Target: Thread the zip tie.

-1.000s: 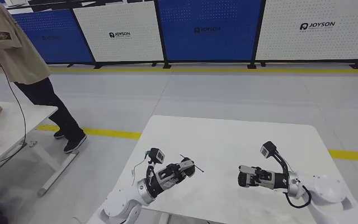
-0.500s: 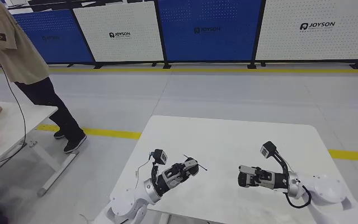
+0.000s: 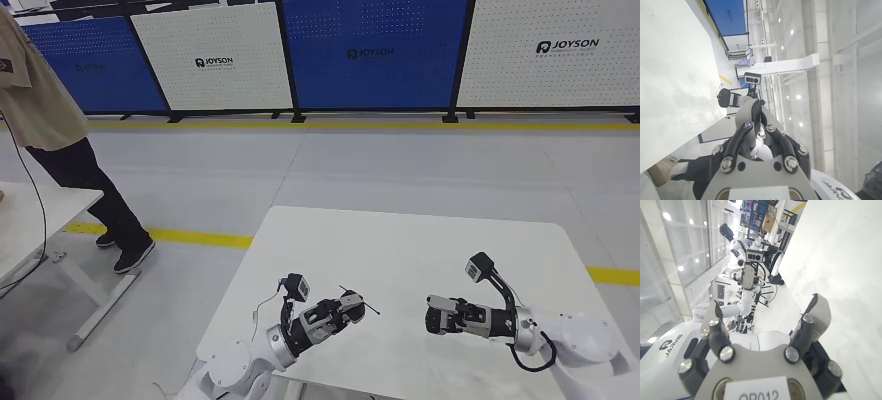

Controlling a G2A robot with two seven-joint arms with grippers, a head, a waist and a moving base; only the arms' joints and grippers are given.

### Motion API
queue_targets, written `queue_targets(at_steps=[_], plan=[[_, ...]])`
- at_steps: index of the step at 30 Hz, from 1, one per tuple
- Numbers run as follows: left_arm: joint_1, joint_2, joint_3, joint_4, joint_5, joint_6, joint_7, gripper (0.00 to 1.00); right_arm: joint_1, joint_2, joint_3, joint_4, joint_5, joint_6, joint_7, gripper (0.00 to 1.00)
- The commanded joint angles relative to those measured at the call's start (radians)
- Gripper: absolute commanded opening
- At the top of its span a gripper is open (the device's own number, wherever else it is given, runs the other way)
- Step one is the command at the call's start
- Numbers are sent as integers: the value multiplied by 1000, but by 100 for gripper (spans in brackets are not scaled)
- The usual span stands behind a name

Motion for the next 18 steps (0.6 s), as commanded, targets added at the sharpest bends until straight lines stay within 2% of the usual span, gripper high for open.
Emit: queue_targets(at_steps=[1, 4, 9, 11, 13, 18], plan=[[-8, -1, 7, 6, 16, 5, 16, 0, 0, 0, 0, 0, 0, 0, 0, 100], [-22, 0, 15, 25, 75, 14, 38, 0, 0, 0, 0, 0, 0, 0, 0, 100], [-33, 5, 30, 45, 187, 52, 59, 0, 0, 0, 0, 0, 0, 0, 0, 100], [-33, 7, 41, 49, 161, 103, 11, 0, 0, 0, 0, 0, 0, 0, 0, 100], [-33, 9, 32, 42, 108, 132, -19, 0, 0, 0, 0, 0, 0, 0, 0, 100], [-32, 9, 30, 41, 99, 137, -24, 0, 0, 0, 0, 0, 0, 0, 0, 100]])
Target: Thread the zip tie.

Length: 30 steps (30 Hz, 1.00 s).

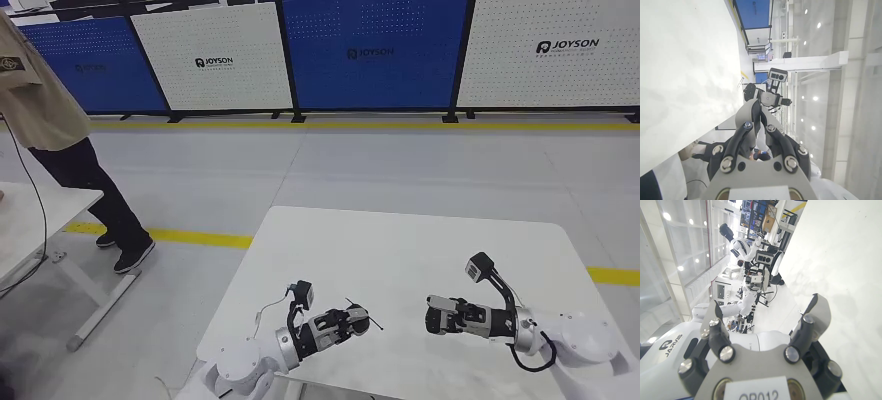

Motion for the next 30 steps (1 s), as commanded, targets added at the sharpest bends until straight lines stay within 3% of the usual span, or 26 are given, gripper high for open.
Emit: queue_targets(at_steps=[1, 7, 13, 19, 20, 23, 30], plan=[[0, 0, 0, 0, 2, -1, 1, 0, 0, 0, 0, 0, 0, 0, 0, 100], [-6, -3, 12, -1, -19, -11, 16, 0, 0, 0, 0, 0, 0, 0, 0, 100], [-2, -12, 1, -51, -180, -124, 63, 0, 0, 0, 0, 0, 0, 0, 0, 100], [27, -14, -28, -131, -247, -205, 93, 0, 0, 0, 0, 0, 0, 0, 0, 100], [33, -14, -36, -149, -244, -222, 102, 0, 0, 0, 0, 0, 0, 0, 0, 100], [45, -12, -63, -167, -82, -281, 180, 0, 0, 0, 0, 0, 0, 0, 0, 100], [45, -12, -63, -167, -82, -281, 180, 0, 0, 0, 0, 0, 0, 0, 0, 100]])
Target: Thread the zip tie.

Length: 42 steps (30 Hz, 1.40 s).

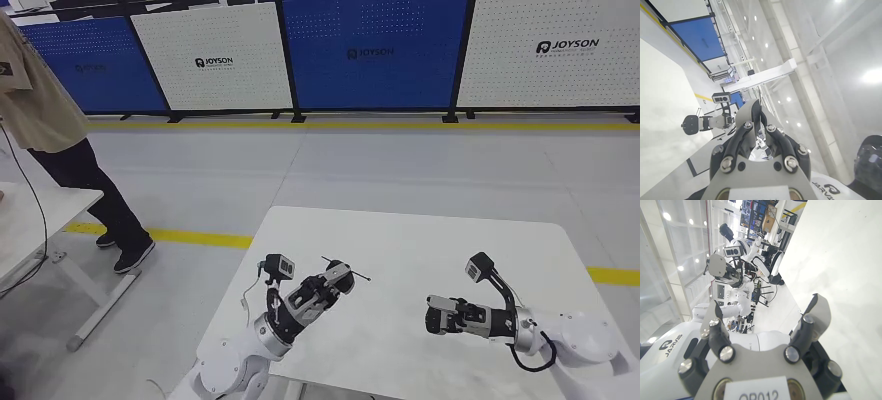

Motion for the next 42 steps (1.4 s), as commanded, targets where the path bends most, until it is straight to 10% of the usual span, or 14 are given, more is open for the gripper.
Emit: queue_targets(at_steps=[1, 11, 22, 36, 42], plan=[[0, 0, 0, 0, 1, 0, 0, 0, 0, 0, 0, 0, 0, 0, 0, 100], [-27, -2, 32, 42, 193, 30, 63, 0, 0, 0, 0, 0, 0, 0, 0, 100], [-30, -3, 35, 45, 198, 29, 76, 0, 0, 0, 0, 0, 0, 0, 0, 100], [-125, -25, 164, 245, 540, 41, 276, 0, 0, 0, 0, 0, 0, 0, 0, 100], [-128, -26, 170, 251, 543, 40, 280, 0, 0, 0, 0, 0, 0, 0, 0, 100]])
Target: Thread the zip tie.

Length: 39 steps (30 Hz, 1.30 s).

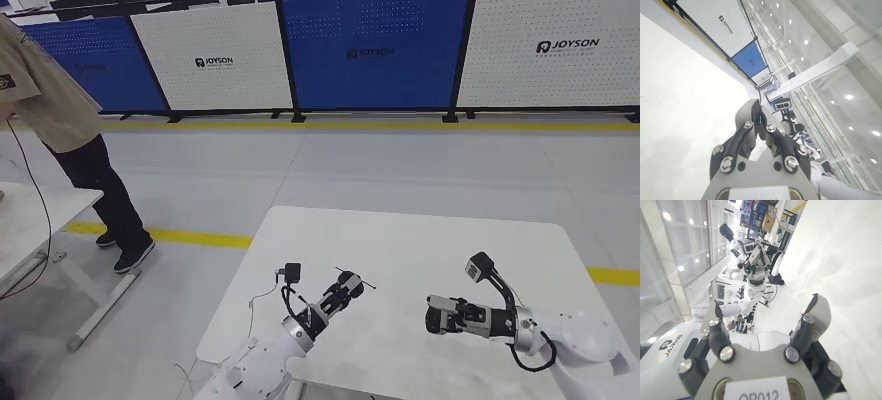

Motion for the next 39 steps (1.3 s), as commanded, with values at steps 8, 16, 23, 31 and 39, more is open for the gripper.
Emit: queue_targets(at_steps=[8, 16, 23, 31, 39], plan=[[-3, -3, 31, 25, -19, 28, -45, 0, 0, 0, 0, 0, 0, 0, 0, 100], [-1, -7, 56, 29, -163, 78, -133, 0, 0, 0, 0, 0, 0, 0, 0, 100], [-1, -7, 56, 29, -163, 78, -133, 0, 3, 15, 53, -24, -94, -1, -15, 100], [-1, -7, 56, 29, -163, 78, -133, 0, -12, 69, 235, -90, -289, 118, 92, 100], [-1, -7, 56, 29, -163, 78, -133, 0, 4, 76, 257, -70, -301, 150, 138, 100]])
